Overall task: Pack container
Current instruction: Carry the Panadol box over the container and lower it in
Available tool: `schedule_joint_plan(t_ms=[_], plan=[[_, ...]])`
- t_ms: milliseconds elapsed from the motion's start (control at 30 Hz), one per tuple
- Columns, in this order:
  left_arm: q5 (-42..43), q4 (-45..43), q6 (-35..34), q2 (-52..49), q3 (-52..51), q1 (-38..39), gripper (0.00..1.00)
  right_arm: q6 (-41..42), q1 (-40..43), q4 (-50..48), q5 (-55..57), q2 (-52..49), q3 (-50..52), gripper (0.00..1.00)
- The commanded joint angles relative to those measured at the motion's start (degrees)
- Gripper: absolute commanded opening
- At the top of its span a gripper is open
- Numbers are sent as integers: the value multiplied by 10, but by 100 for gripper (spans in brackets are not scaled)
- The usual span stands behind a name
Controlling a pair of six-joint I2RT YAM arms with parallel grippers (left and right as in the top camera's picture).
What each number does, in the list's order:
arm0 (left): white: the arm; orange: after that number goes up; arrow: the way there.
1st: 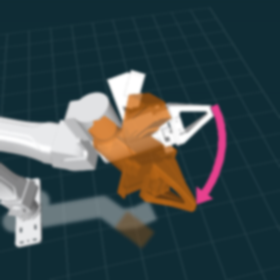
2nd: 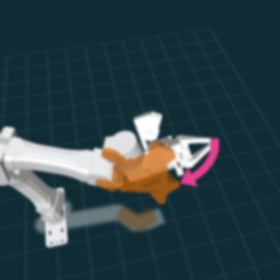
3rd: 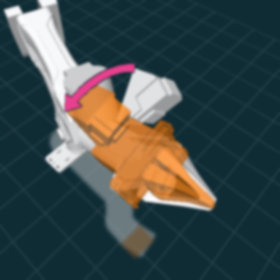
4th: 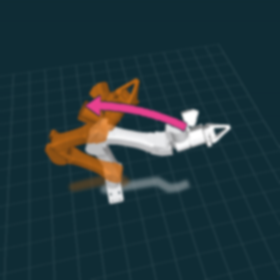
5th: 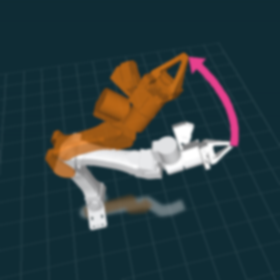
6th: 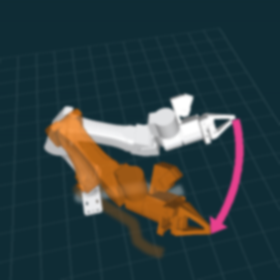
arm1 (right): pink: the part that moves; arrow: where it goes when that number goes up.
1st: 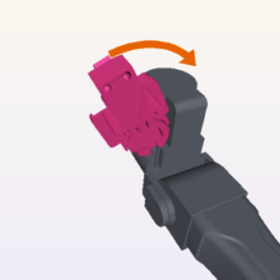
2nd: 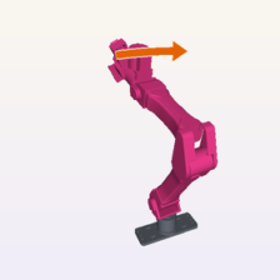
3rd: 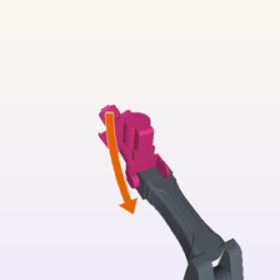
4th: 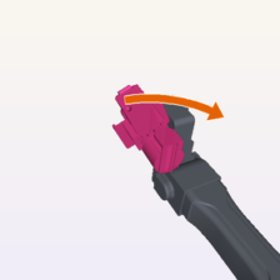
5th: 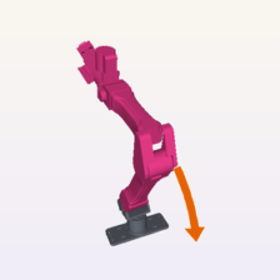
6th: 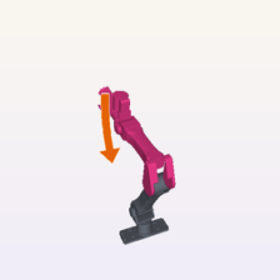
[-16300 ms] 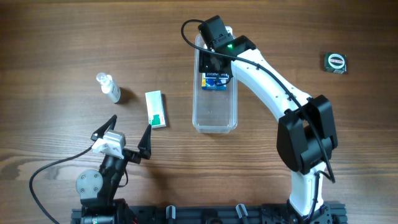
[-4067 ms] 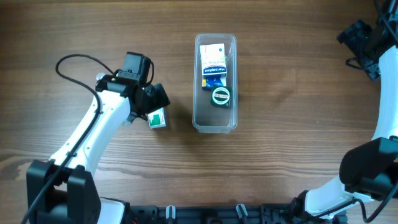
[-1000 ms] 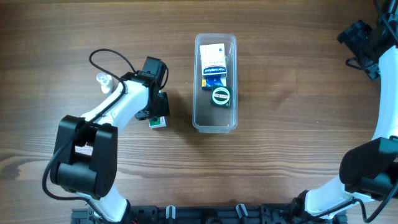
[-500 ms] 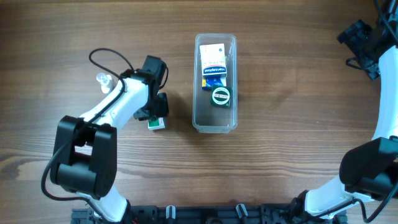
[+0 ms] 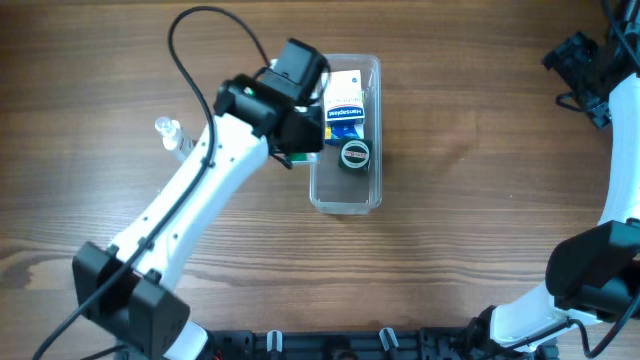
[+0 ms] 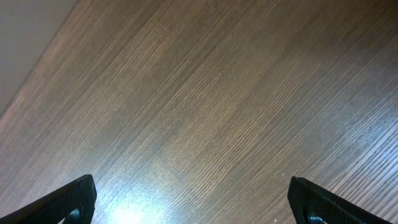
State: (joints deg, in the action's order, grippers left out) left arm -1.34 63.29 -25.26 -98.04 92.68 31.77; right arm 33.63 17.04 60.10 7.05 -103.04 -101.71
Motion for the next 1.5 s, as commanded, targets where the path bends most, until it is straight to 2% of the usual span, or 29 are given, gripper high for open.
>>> schedule_joint_plan(t_ms=[0,267,833,1167,1233,1300,1467], plan=[[6,-14,-42,12,10,47,41,9,-1,-1,-3,-3,2,100],[2,-59,-69,-16,10,110,42,9,-1,-1,-3,-3,2,100],[2,-115,-98,-144,10,118,46,9,-1,-1,-3,-3,2,100],[2,-114,-100,-171,10,119,46,9,-1,-1,-3,-3,2,100],[3,-114,-100,-171,10,119,48,9,-1,-1,-3,-3,2,100],[5,-114,-100,-170,10,119,54,9,-1,-1,-3,-4,2,100],[4,-114,-99,-158,11,118,59,9,-1,-1,-3,-3,2,100]])
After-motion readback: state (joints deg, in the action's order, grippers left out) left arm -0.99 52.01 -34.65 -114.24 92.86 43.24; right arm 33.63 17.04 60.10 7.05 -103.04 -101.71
